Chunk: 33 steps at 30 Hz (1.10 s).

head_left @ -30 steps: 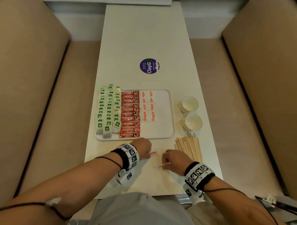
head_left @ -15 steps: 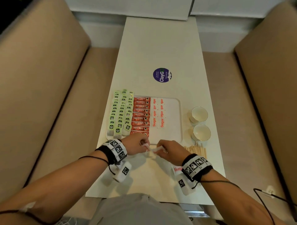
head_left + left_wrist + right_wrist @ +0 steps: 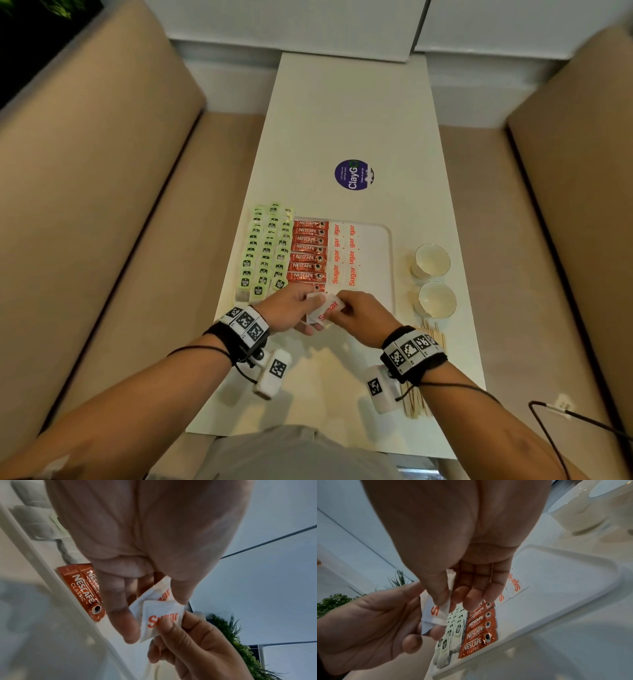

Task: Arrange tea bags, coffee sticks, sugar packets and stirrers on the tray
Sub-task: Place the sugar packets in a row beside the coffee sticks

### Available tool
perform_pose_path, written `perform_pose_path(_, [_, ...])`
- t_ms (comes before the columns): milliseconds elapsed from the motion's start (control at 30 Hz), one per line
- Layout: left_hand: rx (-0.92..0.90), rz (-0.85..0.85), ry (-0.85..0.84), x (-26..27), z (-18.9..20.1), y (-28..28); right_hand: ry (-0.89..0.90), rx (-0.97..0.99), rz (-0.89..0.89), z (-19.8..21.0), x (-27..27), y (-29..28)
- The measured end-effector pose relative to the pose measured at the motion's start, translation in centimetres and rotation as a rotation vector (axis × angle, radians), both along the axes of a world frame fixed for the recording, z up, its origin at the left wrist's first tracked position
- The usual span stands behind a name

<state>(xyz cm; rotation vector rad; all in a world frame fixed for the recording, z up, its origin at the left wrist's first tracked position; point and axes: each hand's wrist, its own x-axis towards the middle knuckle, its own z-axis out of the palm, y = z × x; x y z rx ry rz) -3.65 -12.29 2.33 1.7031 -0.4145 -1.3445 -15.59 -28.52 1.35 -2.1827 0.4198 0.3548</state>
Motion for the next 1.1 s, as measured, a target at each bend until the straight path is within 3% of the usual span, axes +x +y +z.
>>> perform_pose_path(233, [-0.031,-0.055,-0.124,0.1,-0.7,-0.1,-0.011,0.203,-0.137,-0.1,0.8,-0.7])
perform_pose_path(633, [0.001,-0.076,-0.176,0.9,-1.8,-0.3,0.023,0.260,-0.184,-1.7,0.6,-0.9])
perform_pose_path(900, [0.034,-0.026,-0.136,1.0,-2.9,-0.6,0.065,0.193,-0.163,-2.5,0.4,-1.0])
perform_pose_path(1100, [0.098,0.104,-0.119,1.6,-3.6,-0.4,0.064,0.124,-0.291,-4.2,1.7,-2.7])
